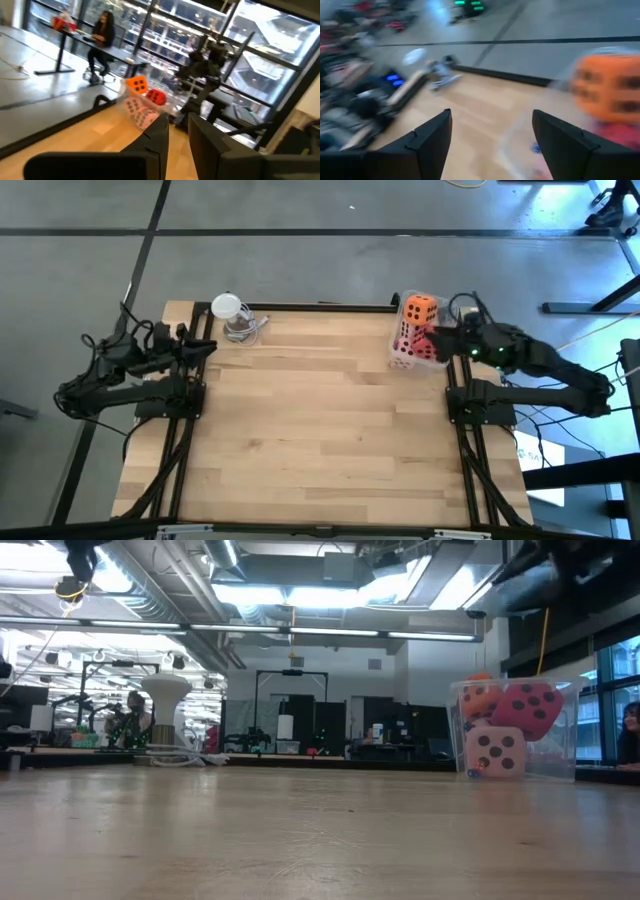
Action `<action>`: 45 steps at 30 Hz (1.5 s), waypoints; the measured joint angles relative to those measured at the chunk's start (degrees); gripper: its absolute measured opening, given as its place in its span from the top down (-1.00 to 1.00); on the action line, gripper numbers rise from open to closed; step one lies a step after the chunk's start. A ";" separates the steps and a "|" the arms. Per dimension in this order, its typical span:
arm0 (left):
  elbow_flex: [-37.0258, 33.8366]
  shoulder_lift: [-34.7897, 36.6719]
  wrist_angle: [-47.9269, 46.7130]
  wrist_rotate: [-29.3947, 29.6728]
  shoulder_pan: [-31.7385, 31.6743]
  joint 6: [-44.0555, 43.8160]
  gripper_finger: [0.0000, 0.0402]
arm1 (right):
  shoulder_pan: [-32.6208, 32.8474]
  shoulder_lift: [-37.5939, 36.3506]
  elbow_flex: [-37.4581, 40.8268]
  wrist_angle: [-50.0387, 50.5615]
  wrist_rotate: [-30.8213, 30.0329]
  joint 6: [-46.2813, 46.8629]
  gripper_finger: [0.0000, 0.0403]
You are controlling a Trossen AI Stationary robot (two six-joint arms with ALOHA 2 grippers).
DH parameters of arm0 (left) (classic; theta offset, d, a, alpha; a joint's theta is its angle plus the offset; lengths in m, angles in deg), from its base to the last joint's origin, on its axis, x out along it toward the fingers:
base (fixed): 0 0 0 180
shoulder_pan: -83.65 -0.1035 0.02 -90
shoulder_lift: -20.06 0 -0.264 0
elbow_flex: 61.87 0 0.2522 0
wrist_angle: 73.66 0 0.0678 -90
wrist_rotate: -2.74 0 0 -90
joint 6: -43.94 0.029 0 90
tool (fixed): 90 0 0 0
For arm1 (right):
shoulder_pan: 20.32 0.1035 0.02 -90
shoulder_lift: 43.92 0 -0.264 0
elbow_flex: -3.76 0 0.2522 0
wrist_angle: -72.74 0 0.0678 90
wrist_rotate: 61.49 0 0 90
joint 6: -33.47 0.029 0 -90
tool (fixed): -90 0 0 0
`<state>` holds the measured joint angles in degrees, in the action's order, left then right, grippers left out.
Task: Pick & Place Dice
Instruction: Return to Home Position
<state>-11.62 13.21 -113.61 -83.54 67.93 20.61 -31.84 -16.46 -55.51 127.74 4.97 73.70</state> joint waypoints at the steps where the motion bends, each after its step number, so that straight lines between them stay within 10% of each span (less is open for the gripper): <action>1: -0.50 0.14 0.25 0.78 -0.02 0.41 0.67 | 0.71 0.00 1.78 -3.39 1.51 -0.52 -0.35; 29: -7.71 6.80 -4.32 0.63 -0.01 3.28 0.67 | 27.58 -2.60 10.72 -20.36 -13.98 0.68 -0.35; 45: -33.73 6.86 34.62 -5.10 0.00 1.49 0.67 | 32.60 -2.60 10.70 -30.98 -13.04 -9.32 -0.35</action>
<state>-45.35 20.07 -78.99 -88.63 67.93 22.09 0.76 -19.06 -44.81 96.76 -8.08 64.37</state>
